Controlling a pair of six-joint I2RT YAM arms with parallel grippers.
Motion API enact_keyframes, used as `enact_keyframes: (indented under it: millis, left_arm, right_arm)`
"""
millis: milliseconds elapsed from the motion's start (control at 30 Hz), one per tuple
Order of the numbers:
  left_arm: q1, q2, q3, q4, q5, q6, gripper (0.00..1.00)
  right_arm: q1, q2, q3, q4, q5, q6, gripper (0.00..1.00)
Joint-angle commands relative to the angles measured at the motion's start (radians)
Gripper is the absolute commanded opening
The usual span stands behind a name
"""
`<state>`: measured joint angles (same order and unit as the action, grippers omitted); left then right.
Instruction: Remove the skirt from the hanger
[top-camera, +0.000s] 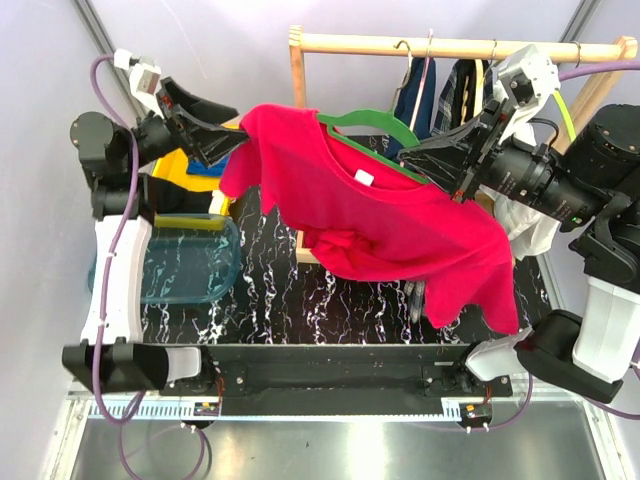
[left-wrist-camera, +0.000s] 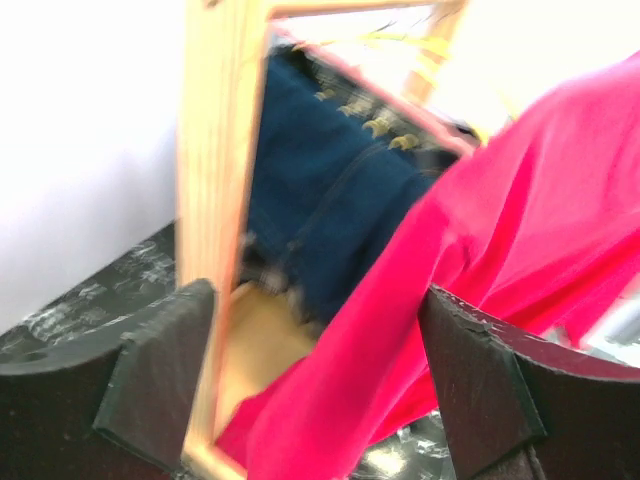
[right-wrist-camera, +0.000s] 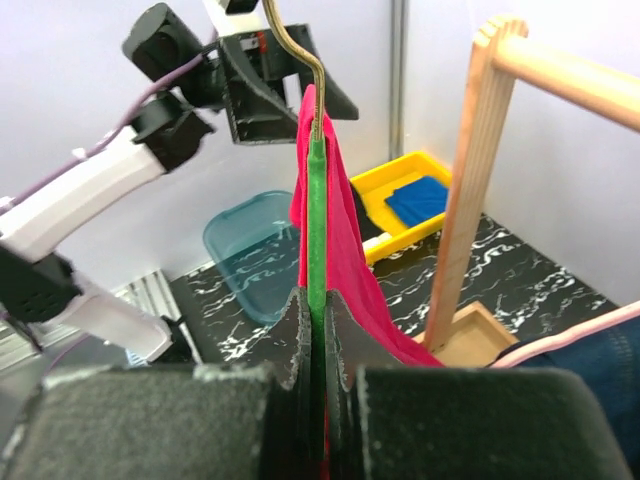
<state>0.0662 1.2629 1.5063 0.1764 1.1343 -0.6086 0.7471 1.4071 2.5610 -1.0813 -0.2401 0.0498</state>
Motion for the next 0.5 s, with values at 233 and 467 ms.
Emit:
enact_keyframes:
  millis: [233,467]
  left_arm:
    - [-0.15,0.0,-0.041,0.617,0.303,-0.502,0.83]
    - [-0.18,-0.025,-0.041,0.592,0.337,-0.49,0.82]
  right_arm:
    - [0.006,0.007,0.007,0.153,-0.057,0.053,0.0]
    - [0.006,0.027,0.001,0.167,-0.064,0.035,0.0]
